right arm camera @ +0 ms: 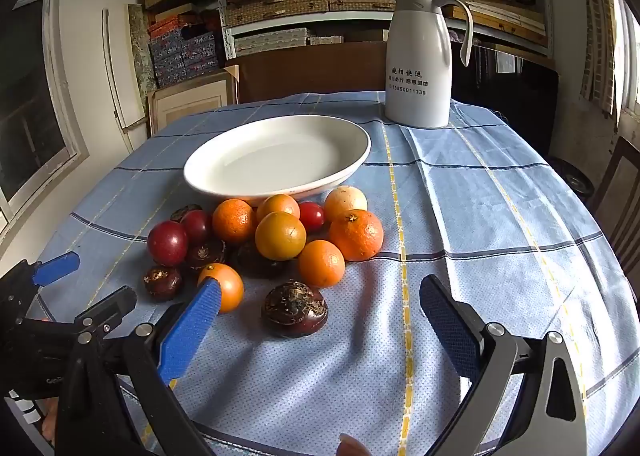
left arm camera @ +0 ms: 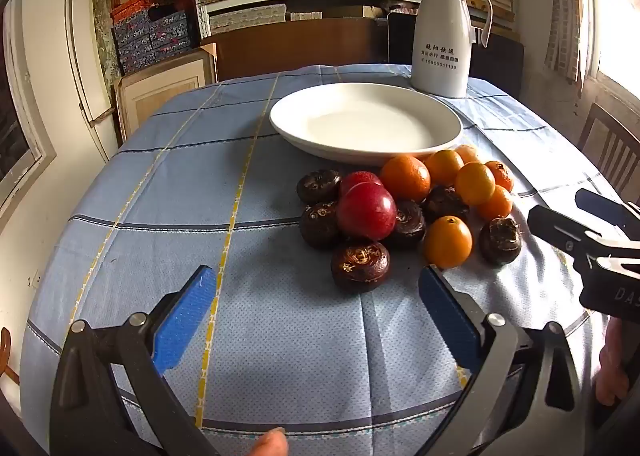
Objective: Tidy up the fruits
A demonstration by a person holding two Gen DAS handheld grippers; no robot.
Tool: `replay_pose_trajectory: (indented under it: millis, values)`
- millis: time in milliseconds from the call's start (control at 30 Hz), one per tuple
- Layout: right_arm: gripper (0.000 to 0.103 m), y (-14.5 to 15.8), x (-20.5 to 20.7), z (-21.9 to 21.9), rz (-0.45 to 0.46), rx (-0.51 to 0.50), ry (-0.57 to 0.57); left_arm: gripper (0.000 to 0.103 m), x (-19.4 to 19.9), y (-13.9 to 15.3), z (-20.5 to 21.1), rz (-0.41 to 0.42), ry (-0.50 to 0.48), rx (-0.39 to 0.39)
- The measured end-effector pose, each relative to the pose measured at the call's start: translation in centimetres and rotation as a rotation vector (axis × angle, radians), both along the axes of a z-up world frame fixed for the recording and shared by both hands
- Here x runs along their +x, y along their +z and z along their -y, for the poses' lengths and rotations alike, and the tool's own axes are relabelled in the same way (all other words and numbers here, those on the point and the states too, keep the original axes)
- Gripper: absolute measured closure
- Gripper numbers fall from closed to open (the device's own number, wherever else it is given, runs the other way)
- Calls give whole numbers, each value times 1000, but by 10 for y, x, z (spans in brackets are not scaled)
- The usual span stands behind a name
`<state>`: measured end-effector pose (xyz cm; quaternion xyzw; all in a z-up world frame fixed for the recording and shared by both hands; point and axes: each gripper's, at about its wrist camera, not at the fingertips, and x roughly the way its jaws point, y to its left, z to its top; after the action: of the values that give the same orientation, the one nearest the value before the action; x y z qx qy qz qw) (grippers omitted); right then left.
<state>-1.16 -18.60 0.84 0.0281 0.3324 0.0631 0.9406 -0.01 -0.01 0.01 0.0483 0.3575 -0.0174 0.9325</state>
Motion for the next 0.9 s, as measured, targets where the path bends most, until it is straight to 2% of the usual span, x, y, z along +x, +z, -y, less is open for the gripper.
replay_pose_trajectory:
  millis: [900]
  values:
    - [3,-3,0,-1,5,-1,1,4,1,-1,-1,-3,2,-3]
